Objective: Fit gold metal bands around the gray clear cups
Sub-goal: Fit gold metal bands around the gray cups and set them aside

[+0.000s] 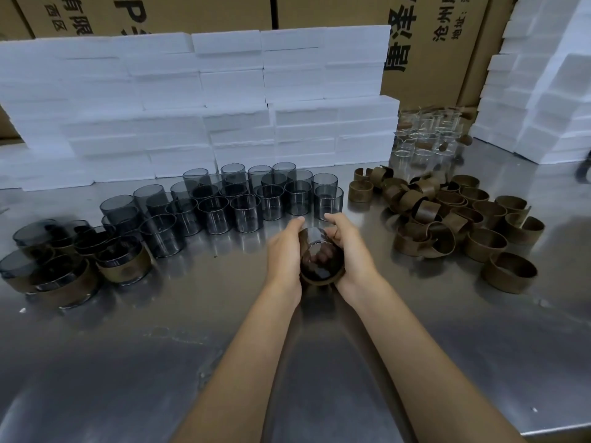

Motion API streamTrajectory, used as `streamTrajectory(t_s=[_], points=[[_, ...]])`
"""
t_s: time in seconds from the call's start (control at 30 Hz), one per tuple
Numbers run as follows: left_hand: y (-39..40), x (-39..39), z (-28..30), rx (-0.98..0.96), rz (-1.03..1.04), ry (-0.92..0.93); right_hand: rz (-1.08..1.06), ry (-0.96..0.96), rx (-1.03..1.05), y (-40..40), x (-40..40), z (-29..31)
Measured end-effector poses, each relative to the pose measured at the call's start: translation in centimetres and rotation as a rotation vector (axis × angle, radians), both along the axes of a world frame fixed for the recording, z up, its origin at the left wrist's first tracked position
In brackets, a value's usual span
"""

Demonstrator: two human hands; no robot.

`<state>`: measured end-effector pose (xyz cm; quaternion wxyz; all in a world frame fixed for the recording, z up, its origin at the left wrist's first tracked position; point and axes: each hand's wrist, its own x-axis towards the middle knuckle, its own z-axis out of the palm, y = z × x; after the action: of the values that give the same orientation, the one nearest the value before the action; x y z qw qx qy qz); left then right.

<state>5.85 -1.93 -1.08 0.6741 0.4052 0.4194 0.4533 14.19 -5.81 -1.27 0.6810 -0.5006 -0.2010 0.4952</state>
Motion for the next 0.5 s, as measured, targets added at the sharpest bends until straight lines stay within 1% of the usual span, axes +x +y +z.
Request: streamTrajectory(t_s=[0.2,0.37,0.5], points=[[0.20,0.19,-0.58,-0.019,0.003,-0.045,-0.039,0.034,0.009,0.13,-0.32,-0.30],[0.21,0.06,-0.44,-0.037,-0.018,-0.091,-0.011,0.072,0.059,0.52,-0.15,-0.69],[0.30,0.15,-0.42,-0.036,-0.006,-0.089,0.014,0.066,0.032,0.22,-0.29,-0.08]])
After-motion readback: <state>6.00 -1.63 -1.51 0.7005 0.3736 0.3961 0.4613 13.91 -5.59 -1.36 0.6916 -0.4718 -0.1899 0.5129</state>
